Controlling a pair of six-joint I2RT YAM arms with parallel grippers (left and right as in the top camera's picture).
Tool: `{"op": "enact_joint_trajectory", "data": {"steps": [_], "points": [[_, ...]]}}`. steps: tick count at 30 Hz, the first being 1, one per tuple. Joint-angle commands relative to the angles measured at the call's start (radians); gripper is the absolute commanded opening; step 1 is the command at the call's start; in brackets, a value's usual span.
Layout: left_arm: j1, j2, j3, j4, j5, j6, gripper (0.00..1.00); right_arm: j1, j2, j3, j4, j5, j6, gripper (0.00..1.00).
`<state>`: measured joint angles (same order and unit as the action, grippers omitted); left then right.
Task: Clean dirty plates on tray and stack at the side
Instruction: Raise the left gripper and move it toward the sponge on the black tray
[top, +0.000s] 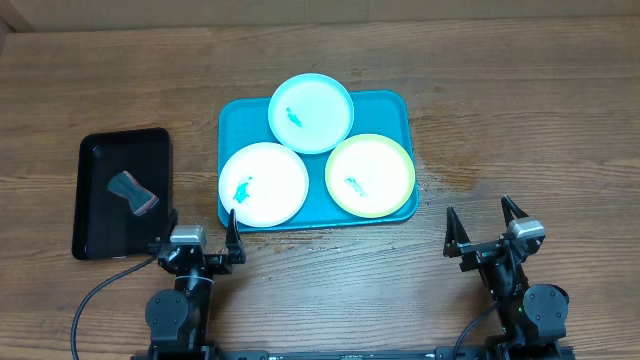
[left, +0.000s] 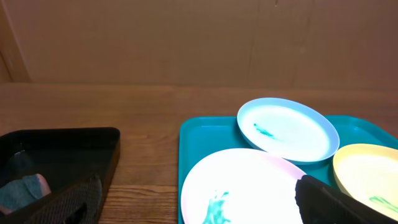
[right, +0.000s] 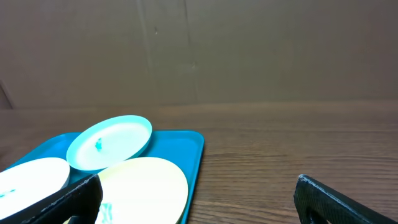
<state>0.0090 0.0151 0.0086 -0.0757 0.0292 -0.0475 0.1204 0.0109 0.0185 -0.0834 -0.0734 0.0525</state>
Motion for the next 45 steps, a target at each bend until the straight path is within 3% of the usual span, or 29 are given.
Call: {"op": "enact_joint_trajectory", "data": {"steps": [1, 32, 34, 35, 36, 38, 41, 45], "points": [[0.004, -0.01, -0.004, -0.002, -0.003, 0.026, 1.0, 0.007, -0.008, -0.01, 0.003, 0.006, 0.003, 1.0], [0.004, -0.01, -0.004, 0.003, -0.003, 0.022, 1.0, 0.007, -0.008, -0.01, 0.003, 0.006, 0.003, 1.0], [0.003, -0.01, -0.004, 0.084, 0.095, -0.078, 1.0, 0.007, -0.008, -0.01, 0.003, 0.006, 0.003, 1.0], [0.003, -0.01, -0.004, 0.101, 0.19, -0.166, 1.0, 0.007, -0.008, -0.01, 0.003, 0.006, 0.003, 1.0], [0.003, -0.01, -0.004, 0.134, 0.351, -0.334, 1.0, 0.007, -0.008, -0.01, 0.003, 0.006, 0.003, 1.0], [0.004, -0.01, -0.004, 0.189, 0.413, -0.472, 0.99, 0.007, -0.008, -0.01, 0.003, 0.006, 0.003, 1.0], [0.004, -0.01, -0.004, 0.391, 0.414, -0.557, 1.0, 0.007, -0.008, -0.01, 0.003, 0.006, 0.003, 1.0], [0.004, -0.01, 0.019, 0.774, 0.347, -0.499, 1.0, 0.007, -0.008, -0.01, 0.003, 0.006, 0.003, 1.0]]}}
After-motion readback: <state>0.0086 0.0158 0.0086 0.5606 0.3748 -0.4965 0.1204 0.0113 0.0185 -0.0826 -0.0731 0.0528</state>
